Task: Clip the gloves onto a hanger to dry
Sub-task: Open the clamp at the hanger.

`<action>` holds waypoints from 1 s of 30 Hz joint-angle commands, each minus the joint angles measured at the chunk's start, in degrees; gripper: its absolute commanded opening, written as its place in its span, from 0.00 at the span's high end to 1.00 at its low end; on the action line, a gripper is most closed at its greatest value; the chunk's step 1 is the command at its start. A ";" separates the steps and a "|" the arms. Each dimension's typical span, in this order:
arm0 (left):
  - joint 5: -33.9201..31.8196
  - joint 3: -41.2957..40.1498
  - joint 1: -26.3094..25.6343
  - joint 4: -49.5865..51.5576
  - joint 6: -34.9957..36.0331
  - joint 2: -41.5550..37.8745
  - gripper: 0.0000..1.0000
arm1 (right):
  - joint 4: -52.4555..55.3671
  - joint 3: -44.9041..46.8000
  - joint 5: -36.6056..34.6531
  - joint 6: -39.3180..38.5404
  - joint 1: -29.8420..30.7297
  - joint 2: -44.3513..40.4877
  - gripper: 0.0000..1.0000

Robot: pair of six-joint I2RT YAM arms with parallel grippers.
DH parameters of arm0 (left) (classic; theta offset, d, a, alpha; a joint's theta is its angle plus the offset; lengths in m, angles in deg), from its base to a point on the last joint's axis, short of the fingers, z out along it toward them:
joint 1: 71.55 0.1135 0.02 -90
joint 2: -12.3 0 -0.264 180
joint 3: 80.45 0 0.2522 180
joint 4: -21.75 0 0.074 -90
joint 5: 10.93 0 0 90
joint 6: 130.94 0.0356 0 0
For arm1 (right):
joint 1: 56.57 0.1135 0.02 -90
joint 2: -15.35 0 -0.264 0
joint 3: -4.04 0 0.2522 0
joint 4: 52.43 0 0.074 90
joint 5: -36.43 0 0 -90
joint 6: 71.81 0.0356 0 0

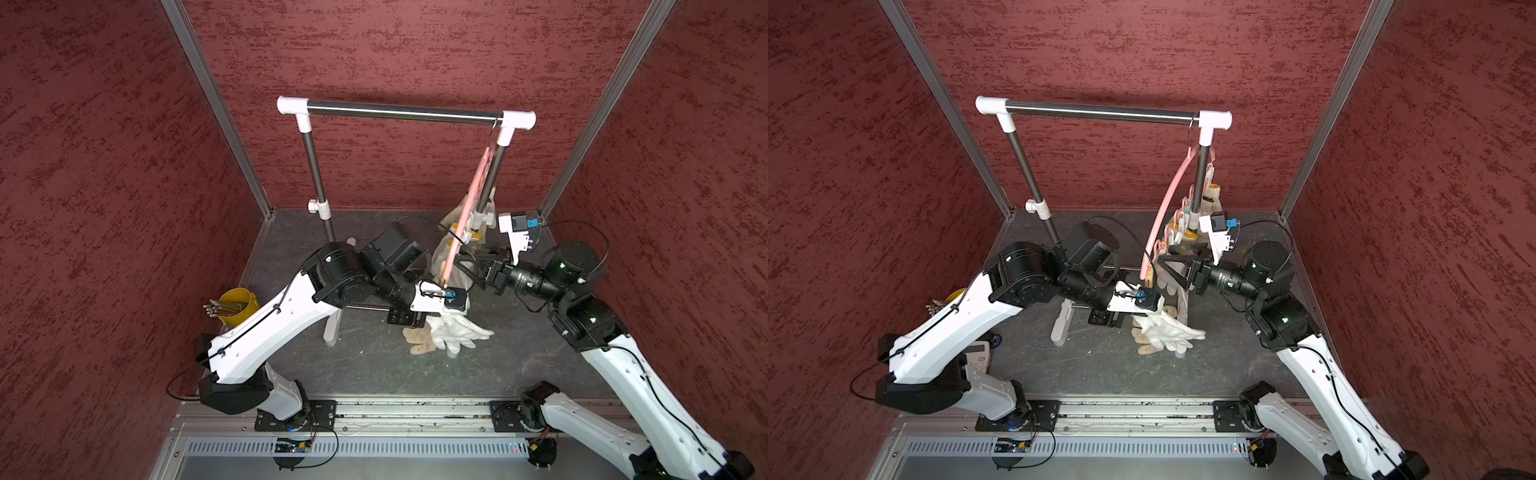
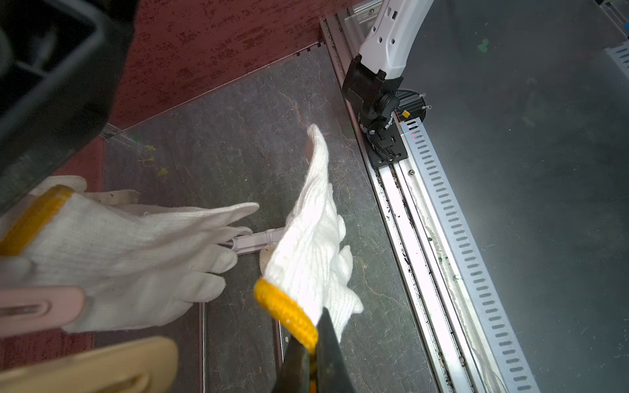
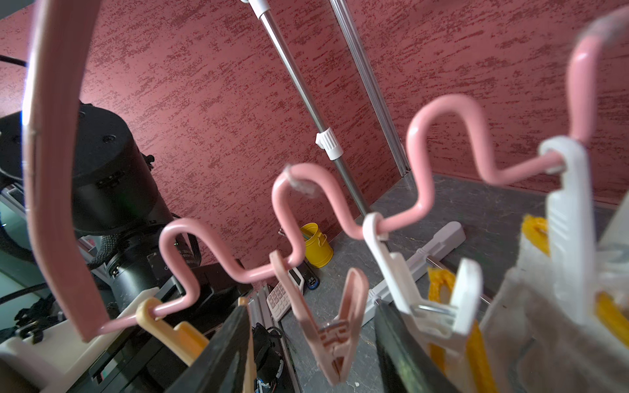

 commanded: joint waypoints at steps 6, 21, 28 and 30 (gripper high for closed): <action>0.09 1.28 -0.03 0.36 -0.42 1.30 1.00 | 0.79 -0.04 -2.64 -1.27 1.17 -0.39 0.42; -0.22 1.43 -0.15 1.11 -0.56 1.30 1.00 | -2.82 0.37 -2.20 -1.36 1.22 2.45 0.37; -0.41 0.83 0.12 1.06 -0.51 0.85 1.00 | -5.96 0.51 -0.65 0.46 1.18 3.62 0.37; -0.46 0.71 0.27 1.09 -0.68 0.51 1.00 | -6.52 0.43 -0.42 0.80 1.26 3.96 0.37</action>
